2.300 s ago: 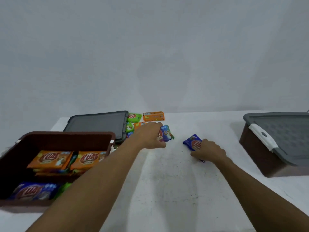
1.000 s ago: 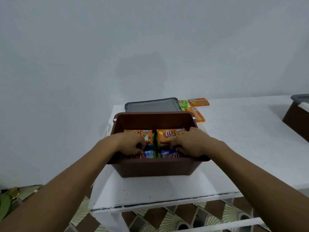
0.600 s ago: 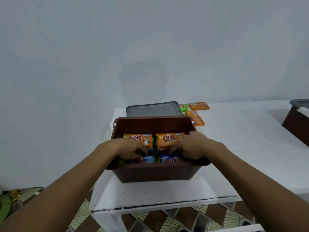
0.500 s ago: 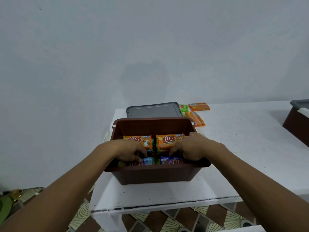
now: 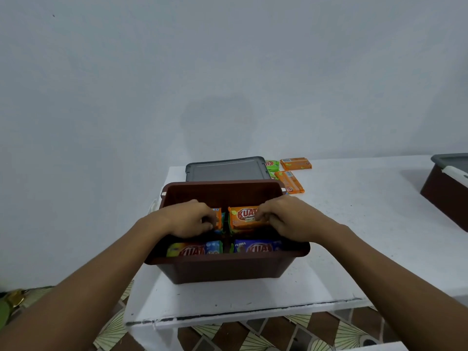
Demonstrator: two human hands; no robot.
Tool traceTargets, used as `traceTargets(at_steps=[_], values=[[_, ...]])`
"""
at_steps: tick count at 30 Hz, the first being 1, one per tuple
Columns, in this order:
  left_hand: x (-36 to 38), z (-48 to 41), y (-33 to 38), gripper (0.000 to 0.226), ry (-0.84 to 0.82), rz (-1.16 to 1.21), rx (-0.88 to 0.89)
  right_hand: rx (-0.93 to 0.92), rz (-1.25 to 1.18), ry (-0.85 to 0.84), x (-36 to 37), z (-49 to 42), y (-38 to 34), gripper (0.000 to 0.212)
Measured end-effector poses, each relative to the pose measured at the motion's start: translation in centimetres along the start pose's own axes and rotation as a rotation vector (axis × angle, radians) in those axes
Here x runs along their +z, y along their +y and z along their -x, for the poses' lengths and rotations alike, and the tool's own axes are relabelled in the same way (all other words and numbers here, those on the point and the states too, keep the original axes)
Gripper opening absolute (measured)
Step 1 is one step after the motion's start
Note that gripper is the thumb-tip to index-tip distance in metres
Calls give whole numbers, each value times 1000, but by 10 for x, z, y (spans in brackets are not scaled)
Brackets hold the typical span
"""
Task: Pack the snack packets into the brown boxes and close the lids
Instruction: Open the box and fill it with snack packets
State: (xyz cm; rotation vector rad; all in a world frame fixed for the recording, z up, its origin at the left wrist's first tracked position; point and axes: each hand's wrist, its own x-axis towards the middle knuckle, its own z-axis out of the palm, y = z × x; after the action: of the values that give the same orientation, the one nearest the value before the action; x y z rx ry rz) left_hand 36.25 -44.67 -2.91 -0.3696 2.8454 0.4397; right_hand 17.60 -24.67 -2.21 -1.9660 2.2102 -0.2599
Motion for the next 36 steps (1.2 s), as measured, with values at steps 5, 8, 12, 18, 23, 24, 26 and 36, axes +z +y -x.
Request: traceTargets(at_steps=[5,8,12,18,23,24,26,36], values=[[-5,-18,25,14,201,44,17,-49,-151,378,3,16,46,26],[-10,-36,46,17,293,15,45,-73,-116,380,9,22,62,28],[-23,-69,79,19,404,-31,61,-10,-94,356,9,33,100,30],[-35,-147,147,19,286,-101,95,154,-66,252,20,77,205,43],[-25,-234,198,41,83,-247,-89,205,-67,222,21,104,271,43],[-18,-251,205,48,47,-255,-153,212,-72,216,21,108,284,43],[3,-276,212,64,2,-219,-300,223,-89,202,23,113,303,41],[102,-294,213,55,521,-112,-364,206,-115,214,24,70,344,35]])
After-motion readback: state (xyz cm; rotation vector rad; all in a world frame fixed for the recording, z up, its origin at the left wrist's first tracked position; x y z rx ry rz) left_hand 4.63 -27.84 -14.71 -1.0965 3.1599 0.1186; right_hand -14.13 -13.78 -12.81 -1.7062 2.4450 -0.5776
